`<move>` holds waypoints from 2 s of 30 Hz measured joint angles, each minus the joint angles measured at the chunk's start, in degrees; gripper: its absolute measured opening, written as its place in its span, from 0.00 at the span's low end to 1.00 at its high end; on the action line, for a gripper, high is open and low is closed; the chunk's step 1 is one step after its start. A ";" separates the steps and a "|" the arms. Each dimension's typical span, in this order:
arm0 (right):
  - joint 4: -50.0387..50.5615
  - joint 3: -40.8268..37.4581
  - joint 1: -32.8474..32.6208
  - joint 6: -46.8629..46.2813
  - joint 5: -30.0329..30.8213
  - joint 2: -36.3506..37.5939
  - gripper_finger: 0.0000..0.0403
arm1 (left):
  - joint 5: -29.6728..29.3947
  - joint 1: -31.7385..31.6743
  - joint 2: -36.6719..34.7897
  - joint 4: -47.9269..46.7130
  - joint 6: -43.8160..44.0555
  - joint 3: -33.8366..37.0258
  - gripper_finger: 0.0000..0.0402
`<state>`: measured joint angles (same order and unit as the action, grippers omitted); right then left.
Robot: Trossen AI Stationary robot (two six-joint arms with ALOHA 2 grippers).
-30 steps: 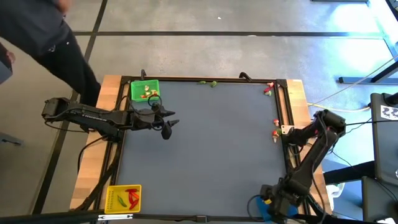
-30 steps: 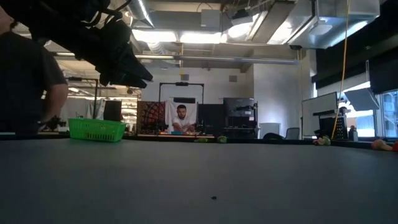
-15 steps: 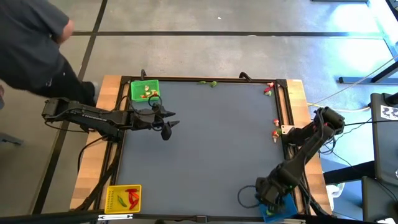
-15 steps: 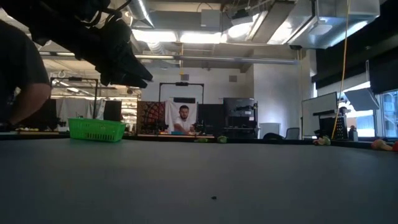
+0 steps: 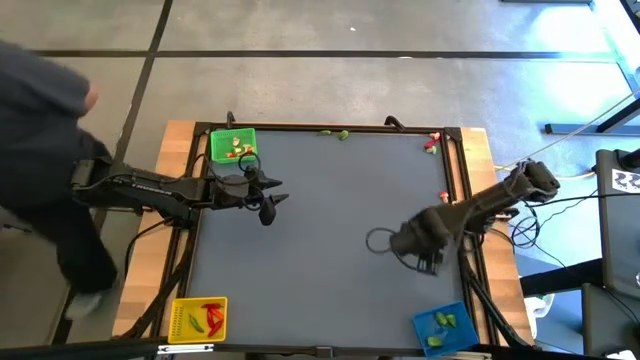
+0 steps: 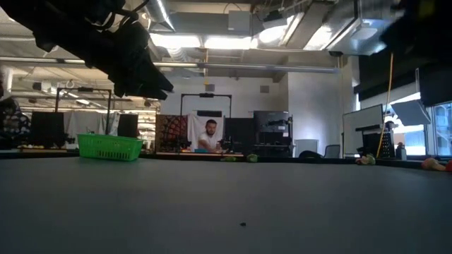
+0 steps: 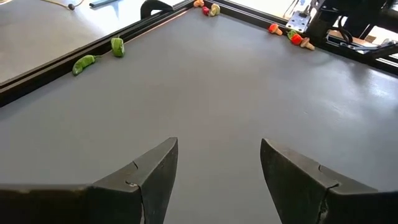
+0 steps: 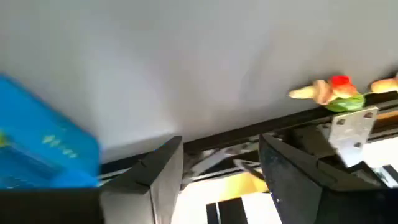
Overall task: Sort produce into baskets
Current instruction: Put the brown mushroom into the green bin
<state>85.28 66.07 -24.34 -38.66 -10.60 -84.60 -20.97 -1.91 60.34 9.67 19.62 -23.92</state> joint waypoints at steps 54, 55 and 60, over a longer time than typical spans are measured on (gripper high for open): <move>-11.94 -23.66 34.12 28.67 11.10 -17.35 0.06 | -0.96 -1.62 0.02 0.42 -0.15 0.00 0.56; -11.66 -22.83 34.12 28.69 11.10 -16.69 0.05 | -0.96 -1.62 0.00 0.44 -0.15 -0.01 0.56; -11.16 -16.49 34.12 28.71 11.09 -12.10 0.07 | -0.96 -1.62 0.01 0.45 -0.11 0.00 0.56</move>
<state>74.12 49.58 9.78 -9.96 0.49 -96.70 -21.93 -3.53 60.35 10.12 19.51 -23.92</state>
